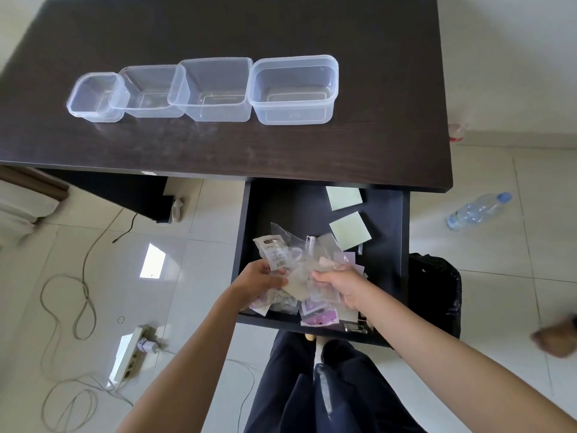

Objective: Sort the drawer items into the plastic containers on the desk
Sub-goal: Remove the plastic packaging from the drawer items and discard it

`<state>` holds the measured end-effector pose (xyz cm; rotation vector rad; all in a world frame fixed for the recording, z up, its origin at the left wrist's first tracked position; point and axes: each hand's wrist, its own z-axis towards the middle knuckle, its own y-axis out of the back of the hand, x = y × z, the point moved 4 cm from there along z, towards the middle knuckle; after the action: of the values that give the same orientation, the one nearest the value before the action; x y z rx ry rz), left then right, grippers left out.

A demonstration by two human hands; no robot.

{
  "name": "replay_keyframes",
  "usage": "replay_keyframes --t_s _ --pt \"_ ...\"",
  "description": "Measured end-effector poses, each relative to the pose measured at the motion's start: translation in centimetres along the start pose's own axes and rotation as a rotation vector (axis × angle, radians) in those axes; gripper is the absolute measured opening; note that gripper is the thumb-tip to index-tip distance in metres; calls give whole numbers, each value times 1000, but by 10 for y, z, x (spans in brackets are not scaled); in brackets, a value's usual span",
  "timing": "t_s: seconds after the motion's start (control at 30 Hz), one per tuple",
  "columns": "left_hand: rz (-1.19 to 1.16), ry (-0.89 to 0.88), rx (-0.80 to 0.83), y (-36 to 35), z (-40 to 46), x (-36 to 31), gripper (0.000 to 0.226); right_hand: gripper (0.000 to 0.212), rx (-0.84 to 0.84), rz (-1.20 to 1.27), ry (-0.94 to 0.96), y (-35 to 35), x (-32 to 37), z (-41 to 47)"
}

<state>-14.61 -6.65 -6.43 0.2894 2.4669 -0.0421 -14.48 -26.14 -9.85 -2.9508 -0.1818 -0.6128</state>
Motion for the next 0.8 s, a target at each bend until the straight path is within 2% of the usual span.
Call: replay_keyframes --t_s 0.03,0.1,0.13,0.2,0.3,0.33,0.47,0.57,0.8 --pt "4 -14 -11 0 -2 -2 22 43 -7 -24 28 1 4 -2" --pt "20 -62 -32 0 -7 -8 19 80 -33 -58 95 6 8 2" --pt "21 -88 -42 -1 -10 -11 18 90 -43 -61 137 10 10 4" --pt "1 -139 -50 -5 -15 -18 21 86 -78 -68 198 17 13 4" --pt "-43 -162 -106 -12 -17 -28 42 54 -124 -57 250 18 24 -21" --pt "-33 -155 -149 -13 -17 -29 45 50 -144 -63 272 19 26 -23" --pt "41 -175 -291 -17 -16 -36 25 71 -215 -28 370 22 31 -34" --pt "25 -217 -299 -21 -19 -40 11 57 -246 -1 434 25 30 -42" --pt "78 -297 -213 -53 -14 -53 22 64 -363 49 512 53 28 -67"
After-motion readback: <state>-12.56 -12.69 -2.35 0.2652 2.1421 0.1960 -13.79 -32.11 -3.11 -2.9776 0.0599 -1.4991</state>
